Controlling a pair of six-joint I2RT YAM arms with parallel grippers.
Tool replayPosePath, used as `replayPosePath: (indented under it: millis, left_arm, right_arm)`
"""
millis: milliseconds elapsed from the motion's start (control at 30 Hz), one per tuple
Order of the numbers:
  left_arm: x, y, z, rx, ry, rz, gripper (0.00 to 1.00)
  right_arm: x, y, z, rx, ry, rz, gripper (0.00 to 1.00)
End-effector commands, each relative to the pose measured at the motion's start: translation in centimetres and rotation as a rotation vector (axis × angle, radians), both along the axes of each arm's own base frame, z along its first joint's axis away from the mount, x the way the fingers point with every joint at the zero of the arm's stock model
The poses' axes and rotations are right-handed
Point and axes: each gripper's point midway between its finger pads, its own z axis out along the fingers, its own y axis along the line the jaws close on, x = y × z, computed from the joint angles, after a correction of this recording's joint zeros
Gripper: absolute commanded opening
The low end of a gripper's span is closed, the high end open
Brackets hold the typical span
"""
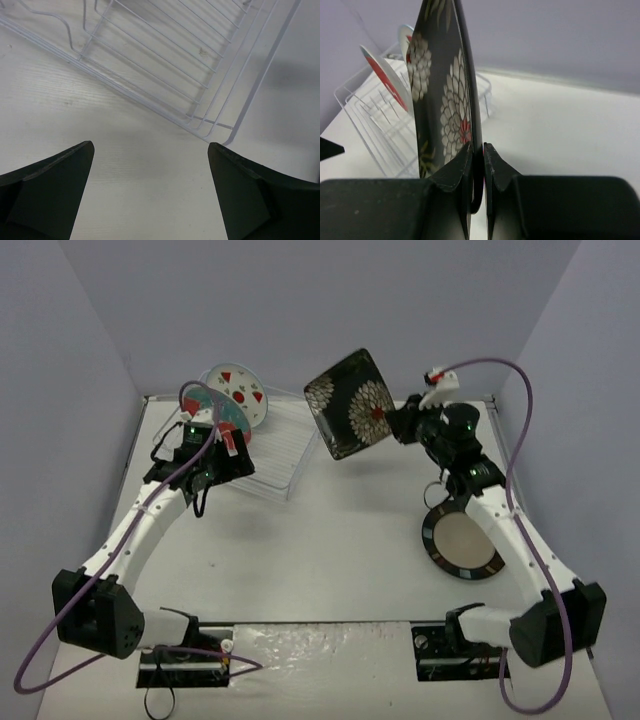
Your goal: Load the plates into the dish rack
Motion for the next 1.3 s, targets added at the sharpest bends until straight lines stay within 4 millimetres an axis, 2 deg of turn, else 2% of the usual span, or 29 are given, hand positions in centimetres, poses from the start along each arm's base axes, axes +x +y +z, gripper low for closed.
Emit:
replayPosePath:
  millis: [0, 100, 167, 233, 267, 300, 333, 367, 467, 533, 633, 700, 767, 933, 1033, 1267]
  left_arm:
    - [0.4, 3.1, 3.1, -0.044, -0.074, 0.149, 0.97]
    - [-0.1, 5.5, 3.2, -0.057, -0.073, 0.228, 0.97]
    - [-0.6, 7.0, 3.1, -0.063, -0.070, 0.278, 0.97]
    - [-0.8, 8.0, 3.1, -0.069, -0.069, 0.311, 0.97]
    - [-0.9, 8.4, 3.0, -0.069, -0.070, 0.321, 0.97]
    - [-0.9, 8.6, 3.0, -0.070, -0.070, 0.328, 0.97]
    - [-0.9, 8.8, 3.0, -0.070, -0.070, 0.335, 0.97]
    - [-1.0, 9.0, 3.1, -0.071, -0.070, 0.341, 0.97]
    - [-1.0, 9.3, 2.9, -0.068, -0.058, 0.349, 0.97]
    - [-1.0, 9.6, 2.6, -0.065, -0.049, 0.356, 0.97]
    - [-0.8, 9.5, 2.0, -0.069, -0.033, 0.355, 0.97]
    - [-0.7, 9.6, 1.7, -0.066, -0.022, 0.356, 0.97]
    - [-0.6, 10.6, 1.5, -0.063, -0.014, 0.383, 0.97]
    - [-0.7, 10.7, 1.3, -0.064, -0.016, 0.384, 0.97]
    - [-0.7, 10.8, 1.4, -0.062, -0.019, 0.389, 0.97]
    - [-0.6, 11.0, 1.4, -0.060, -0.023, 0.391, 0.97]
  right_arm:
    - [3.0, 5.0, 14.7, -0.045, -0.499, 0.102, 0.00]
    - [3.9, 8.7, 17.2, -0.076, -0.568, 0.163, 0.00]
    - [4.6, 10.3, 18.2, -0.061, -0.581, 0.196, 0.00]
    - [5.5, 13.2, 17.4, -0.057, -0.566, 0.252, 0.00]
    - [5.3, 13.3, 18.5, -0.044, -0.583, 0.250, 0.00]
    - [5.7, 14.6, 18.7, -0.033, -0.579, 0.270, 0.00]
    - [6.2, 16.1, 18.4, -0.024, -0.566, 0.297, 0.00]
    - [6.8, 17.5, 17.2, -0.023, -0.544, 0.322, 0.00]
    - [7.6, 19.5, 18.1, 0.027, -0.544, 0.346, 0.00]
    - [8.0, 21.1, 17.5, 0.031, -0.543, 0.363, 0.00]
    - [7.9, 23.5, 17.9, 0.031, -0.582, 0.378, 0.00]
    - [8.1, 24.6, 17.9, 0.018, -0.608, 0.371, 0.00]
    - [8.1, 25.3, 18.3, 0.033, -0.625, 0.374, 0.00]
    - [7.3, 27.6, 19.0, 0.010, -0.690, 0.366, 0.00]
    - [6.8, 29.2, 18.6, -0.031, -0.740, 0.359, 0.00]
    - [8.2, 31.6, 17.9, -0.107, -0.825, 0.314, 0.00]
